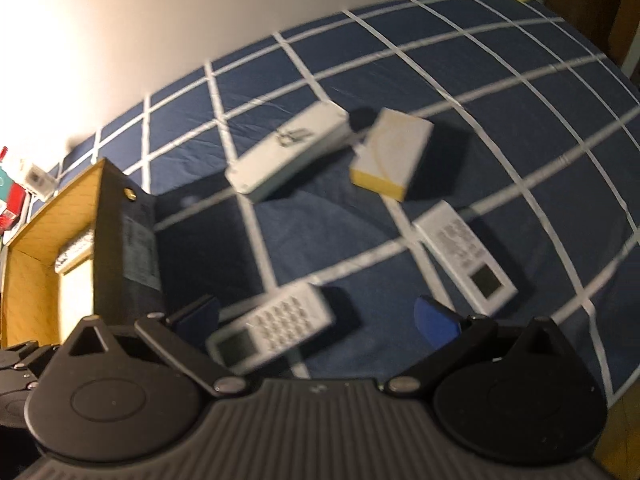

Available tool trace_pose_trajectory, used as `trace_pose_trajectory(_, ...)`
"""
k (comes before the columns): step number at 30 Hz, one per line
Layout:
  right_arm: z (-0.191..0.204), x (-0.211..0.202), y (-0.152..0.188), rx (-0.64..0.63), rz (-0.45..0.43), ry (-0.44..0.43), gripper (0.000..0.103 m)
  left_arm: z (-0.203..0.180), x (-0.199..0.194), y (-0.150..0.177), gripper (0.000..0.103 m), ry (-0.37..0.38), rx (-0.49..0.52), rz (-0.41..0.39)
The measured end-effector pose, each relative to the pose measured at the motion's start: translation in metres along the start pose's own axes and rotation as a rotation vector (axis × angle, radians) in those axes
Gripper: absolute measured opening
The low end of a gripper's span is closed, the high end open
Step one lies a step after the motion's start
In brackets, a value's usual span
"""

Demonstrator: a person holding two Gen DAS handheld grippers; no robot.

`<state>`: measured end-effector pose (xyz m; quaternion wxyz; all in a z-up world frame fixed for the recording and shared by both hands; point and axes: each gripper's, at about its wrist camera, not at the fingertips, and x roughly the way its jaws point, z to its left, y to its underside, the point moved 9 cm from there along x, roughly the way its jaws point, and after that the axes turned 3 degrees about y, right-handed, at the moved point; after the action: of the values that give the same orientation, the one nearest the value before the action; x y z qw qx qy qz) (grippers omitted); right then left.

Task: Organize objects
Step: 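Move both grippers to the DARLIE toothpaste box and grasp it, then lift the toothpaste box and carry it over the cardboard box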

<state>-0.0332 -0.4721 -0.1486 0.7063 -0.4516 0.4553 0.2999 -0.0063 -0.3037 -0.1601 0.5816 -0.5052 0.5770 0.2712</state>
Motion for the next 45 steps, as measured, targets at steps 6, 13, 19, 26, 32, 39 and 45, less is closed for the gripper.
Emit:
trace_pose_trajectory(6, -0.043, 0.015, 0.02, 0.015, 0.06, 0.018, 0.103, -0.03, 0.034, 0.024, 0.103, 0.005, 0.006, 0.072)
trace_pose_trajectory(13, -0.088, 0.034, 0.046, 0.043, 0.129, 0.04, 0.103, -0.057, 0.065, 0.048, 0.103, 0.013, 0.008, 0.138)
trace_pose_trajectory(19, -0.122, 0.046, 0.063, 0.063, 0.165, 0.062, 0.103, -0.07, 0.082, 0.057, 0.103, 0.023, 0.0, 0.174)
trace_pose_trajectory(26, -0.139, 0.053, 0.07, 0.045, 0.182, 0.067, 0.103, -0.08, 0.093, 0.061, 0.103, 0.019, 0.004, 0.191)
trace_pose_trajectory(32, -0.145, 0.063, 0.078, 0.054, 0.241, 0.045, 0.103, -0.091, 0.101, 0.066, 0.103, 0.027, 0.023, 0.208)
trace_pose_trajectory(39, -0.143, 0.071, 0.083, 0.055, 0.286, 0.017, 0.103, -0.094, 0.106, 0.066, 0.103, 0.032, 0.02, 0.206)
trace_pose_trajectory(45, -0.142, 0.07, 0.083, 0.055, 0.288, 0.015, 0.103, -0.095, 0.105, 0.066, 0.103, 0.027, 0.02, 0.202)
